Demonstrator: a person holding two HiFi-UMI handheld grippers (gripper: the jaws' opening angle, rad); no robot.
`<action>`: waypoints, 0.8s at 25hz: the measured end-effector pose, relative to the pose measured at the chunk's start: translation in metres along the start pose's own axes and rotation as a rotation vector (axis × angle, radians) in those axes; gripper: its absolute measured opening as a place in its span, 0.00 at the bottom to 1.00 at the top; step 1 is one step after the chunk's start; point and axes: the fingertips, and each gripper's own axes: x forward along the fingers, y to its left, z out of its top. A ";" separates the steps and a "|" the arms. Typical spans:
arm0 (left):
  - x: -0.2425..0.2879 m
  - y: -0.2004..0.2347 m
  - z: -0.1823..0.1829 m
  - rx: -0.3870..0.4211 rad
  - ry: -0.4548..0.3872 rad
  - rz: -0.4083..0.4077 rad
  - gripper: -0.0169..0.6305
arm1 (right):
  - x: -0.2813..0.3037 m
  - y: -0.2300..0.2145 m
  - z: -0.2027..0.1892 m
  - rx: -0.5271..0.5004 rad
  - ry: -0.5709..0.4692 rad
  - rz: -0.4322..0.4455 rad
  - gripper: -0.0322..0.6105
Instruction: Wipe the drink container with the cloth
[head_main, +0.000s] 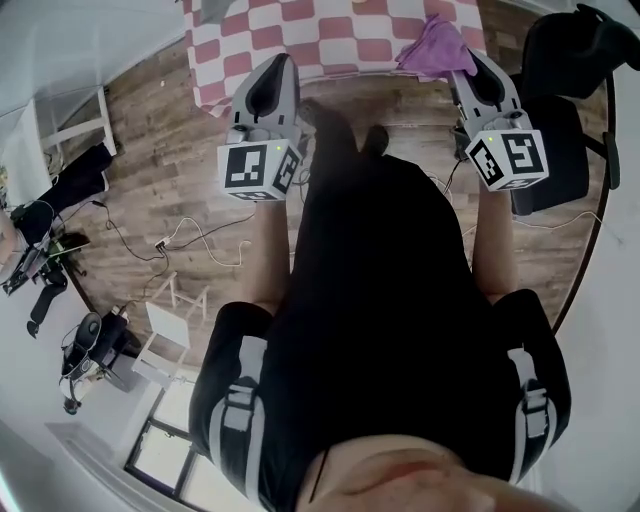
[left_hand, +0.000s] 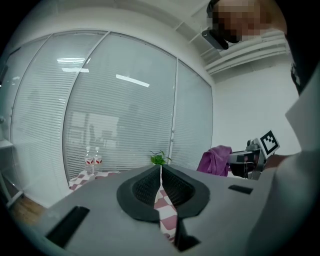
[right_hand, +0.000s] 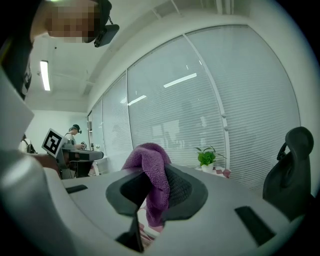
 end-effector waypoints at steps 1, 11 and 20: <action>0.000 0.002 0.000 -0.001 0.001 -0.001 0.09 | 0.000 0.000 0.001 0.000 0.000 -0.006 0.18; 0.000 -0.036 -0.004 0.004 0.015 -0.072 0.09 | -0.033 0.002 0.008 0.010 -0.010 -0.047 0.18; 0.006 -0.033 -0.001 0.024 0.019 -0.077 0.09 | -0.034 -0.002 0.009 -0.004 -0.009 -0.059 0.18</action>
